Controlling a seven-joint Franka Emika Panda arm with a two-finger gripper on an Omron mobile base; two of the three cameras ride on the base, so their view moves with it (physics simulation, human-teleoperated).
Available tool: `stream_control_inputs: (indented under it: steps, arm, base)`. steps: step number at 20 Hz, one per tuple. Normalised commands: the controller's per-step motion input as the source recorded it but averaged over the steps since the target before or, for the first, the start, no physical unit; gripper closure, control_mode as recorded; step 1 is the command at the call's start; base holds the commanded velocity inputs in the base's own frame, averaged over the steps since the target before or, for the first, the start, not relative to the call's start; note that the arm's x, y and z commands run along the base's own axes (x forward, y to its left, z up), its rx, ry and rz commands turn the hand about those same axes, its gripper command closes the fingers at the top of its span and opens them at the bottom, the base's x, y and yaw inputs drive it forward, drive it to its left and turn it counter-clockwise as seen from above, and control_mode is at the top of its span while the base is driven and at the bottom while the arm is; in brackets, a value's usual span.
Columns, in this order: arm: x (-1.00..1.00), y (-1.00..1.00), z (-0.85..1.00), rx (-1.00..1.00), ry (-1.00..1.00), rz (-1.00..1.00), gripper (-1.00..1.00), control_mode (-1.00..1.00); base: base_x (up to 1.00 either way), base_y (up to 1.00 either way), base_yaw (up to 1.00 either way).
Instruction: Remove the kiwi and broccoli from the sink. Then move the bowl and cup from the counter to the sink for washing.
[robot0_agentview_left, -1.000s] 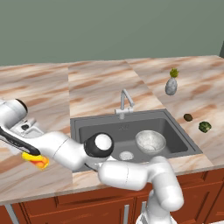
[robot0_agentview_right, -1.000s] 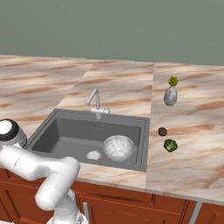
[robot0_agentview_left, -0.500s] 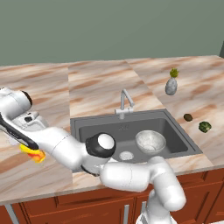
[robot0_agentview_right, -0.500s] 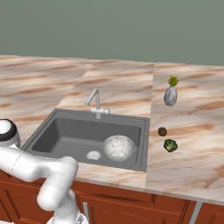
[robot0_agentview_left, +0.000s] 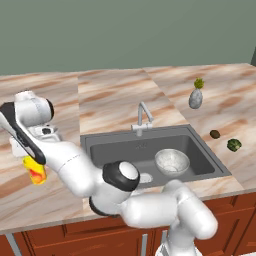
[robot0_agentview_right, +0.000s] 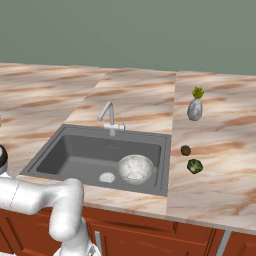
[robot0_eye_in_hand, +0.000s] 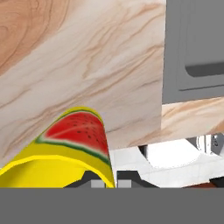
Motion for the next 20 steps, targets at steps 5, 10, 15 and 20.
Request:
stream_control_inputs:
  steps: [5,10,15,20]
  arm:
    - [-0.3,-0.34,0.05,0.27,-0.01,0.02,1.0,-1.0]
    - [-0.23,-0.37,0.12,0.18,0.0,0.03,1.0,-1.0]
    - [-0.11,-0.37,0.07,0.11,0.0,0.01,1.0,-1.0]
    - [-0.04,-0.36,0.0,0.08,0.0,0.01,1.0,-1.0]
  base:
    - [0.0,0.0,0.0]
    - [0.0,0.0,0.0]
    - [0.0,0.0,0.0]
    - [0.0,0.0,0.0]
